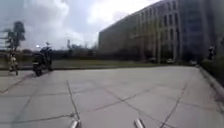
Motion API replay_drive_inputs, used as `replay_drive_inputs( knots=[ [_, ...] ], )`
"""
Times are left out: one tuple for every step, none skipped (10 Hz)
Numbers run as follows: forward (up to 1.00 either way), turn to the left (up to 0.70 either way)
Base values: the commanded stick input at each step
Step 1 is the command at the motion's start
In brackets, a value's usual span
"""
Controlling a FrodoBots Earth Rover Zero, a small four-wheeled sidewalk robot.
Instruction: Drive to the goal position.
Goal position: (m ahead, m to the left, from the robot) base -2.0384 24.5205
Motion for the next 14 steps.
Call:
replay_drive_inputs(
  knots=[
    [0.7, 0.27],
    [0.7, 0.27],
    [0.7, 0.27],
    [0.7, 0.27],
    [0.7, 0.27],
    [0.7, 0.27],
    [0.7, 0.27],
    [0.7, 0.27],
    [0.7, 0.27],
    [0.7, 0.27],
    [0.7, 0.27],
    [0.7, 0.27],
    [0.7, 0.27],
    [0.7, 0.27]
  ],
)
